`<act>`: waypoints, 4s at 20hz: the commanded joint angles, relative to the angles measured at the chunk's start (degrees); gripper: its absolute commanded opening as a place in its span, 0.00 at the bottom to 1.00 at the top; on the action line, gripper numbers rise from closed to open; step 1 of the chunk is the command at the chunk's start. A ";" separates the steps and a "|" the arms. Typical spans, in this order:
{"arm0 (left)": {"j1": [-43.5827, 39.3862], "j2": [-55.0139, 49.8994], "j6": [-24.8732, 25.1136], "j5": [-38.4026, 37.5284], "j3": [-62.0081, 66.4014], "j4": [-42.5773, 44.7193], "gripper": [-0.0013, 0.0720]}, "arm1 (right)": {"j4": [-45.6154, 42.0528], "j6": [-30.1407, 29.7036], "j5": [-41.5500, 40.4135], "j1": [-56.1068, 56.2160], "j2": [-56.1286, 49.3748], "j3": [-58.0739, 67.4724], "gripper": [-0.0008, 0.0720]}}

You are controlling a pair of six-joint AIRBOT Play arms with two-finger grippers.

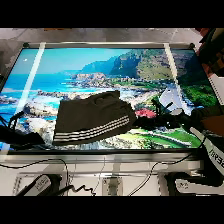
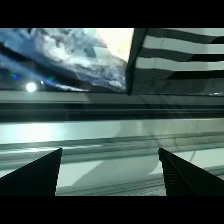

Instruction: Fold the clothes and pants, and hang the long-sleeved shirts on hangers.

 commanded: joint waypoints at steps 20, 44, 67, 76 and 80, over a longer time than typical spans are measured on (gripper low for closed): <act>-1.31 -9.90 3.08 19.08 -13.44 -21.73 0.59 | -2.08 -1.11 10.67 -13.73 -0.13 0.04 0.71; -1.29 -11.02 8.09 18.53 -13.11 -31.17 0.04 | 11.06 -2.19 -2.64 -0.42 -4.48 3.58 0.05; -1.22 31.63 30.01 36.59 31.17 -78.64 0.04 | 10.75 1.64 -6.75 7.45 43.95 42.56 0.04; -6.60 12.94 4.85 22.62 27.98 -43.36 0.03 | -10.75 19.28 -10.36 7.43 16.65 42.27 0.04; -20.28 -4.33 7.30 31.95 26.99 -38.95 0.03 | -11.76 19.28 -20.74 7.08 2.12 42.27 0.04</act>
